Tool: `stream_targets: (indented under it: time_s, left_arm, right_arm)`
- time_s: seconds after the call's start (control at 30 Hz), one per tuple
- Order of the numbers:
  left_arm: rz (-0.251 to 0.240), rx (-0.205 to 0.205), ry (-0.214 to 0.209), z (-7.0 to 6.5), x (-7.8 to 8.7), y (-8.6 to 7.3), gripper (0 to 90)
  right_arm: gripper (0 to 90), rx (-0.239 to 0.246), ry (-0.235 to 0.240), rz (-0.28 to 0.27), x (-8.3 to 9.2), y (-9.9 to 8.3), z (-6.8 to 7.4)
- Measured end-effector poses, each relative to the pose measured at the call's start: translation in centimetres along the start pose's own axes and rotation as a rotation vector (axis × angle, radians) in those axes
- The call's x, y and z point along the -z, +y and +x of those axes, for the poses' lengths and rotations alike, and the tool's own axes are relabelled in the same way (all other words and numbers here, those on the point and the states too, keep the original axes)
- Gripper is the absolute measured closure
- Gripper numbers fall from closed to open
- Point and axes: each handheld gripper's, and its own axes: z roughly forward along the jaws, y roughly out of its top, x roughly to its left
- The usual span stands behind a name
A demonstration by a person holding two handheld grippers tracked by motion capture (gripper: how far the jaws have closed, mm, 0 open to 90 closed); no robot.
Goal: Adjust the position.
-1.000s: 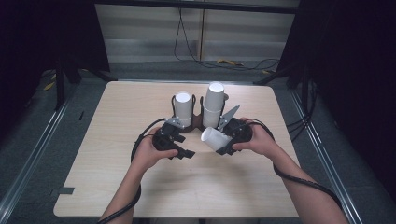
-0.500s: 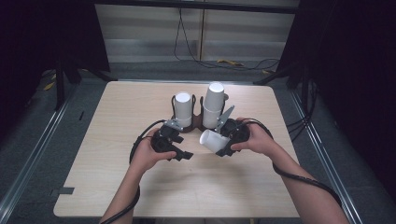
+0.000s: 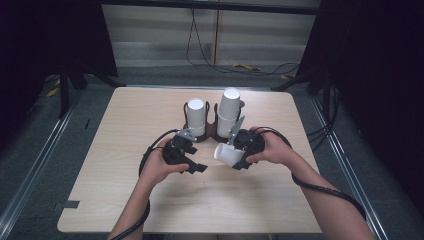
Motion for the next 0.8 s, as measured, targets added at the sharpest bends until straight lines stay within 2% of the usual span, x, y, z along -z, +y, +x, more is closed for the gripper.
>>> stream_targets:
  time_s: [0.13, 0.27, 0.33, 0.4, 0.57, 0.8]
  left_arm:
    - [0.001, 0.001, -0.010, -0.1, -0.4, -0.2, 17.6]
    - [-0.004, 0.007, -0.024, -0.2, -0.5, -0.3, 17.5]
    - [-0.002, 0.000, -0.029, -0.3, -0.5, -0.4, 17.5]
    - [-0.003, 0.011, -0.028, -0.3, -0.5, -0.4, 17.5]
    - [-0.025, 0.018, -0.052, -0.3, -0.7, -0.1, 17.5]
    - [-0.016, -0.016, -0.064, -0.5, -1.0, 0.3, 17.4]
  right_arm:
    - [24.6, 0.036, -0.008, 0.044, 0.0, 0.4, 0.1]
    - [24.6, 0.054, -0.004, 0.062, 0.0, 0.9, 0.3]
    - [24.6, 0.066, -0.003, 0.065, -0.1, 1.1, 0.4]
    - [24.6, 0.077, -0.003, 0.060, -0.1, 1.3, 0.4]
    - [24.6, 0.076, 0.000, 0.051, 0.0, 1.5, 0.7]
    - [24.6, 0.082, -0.005, 0.046, 0.1, 1.3, 0.9]
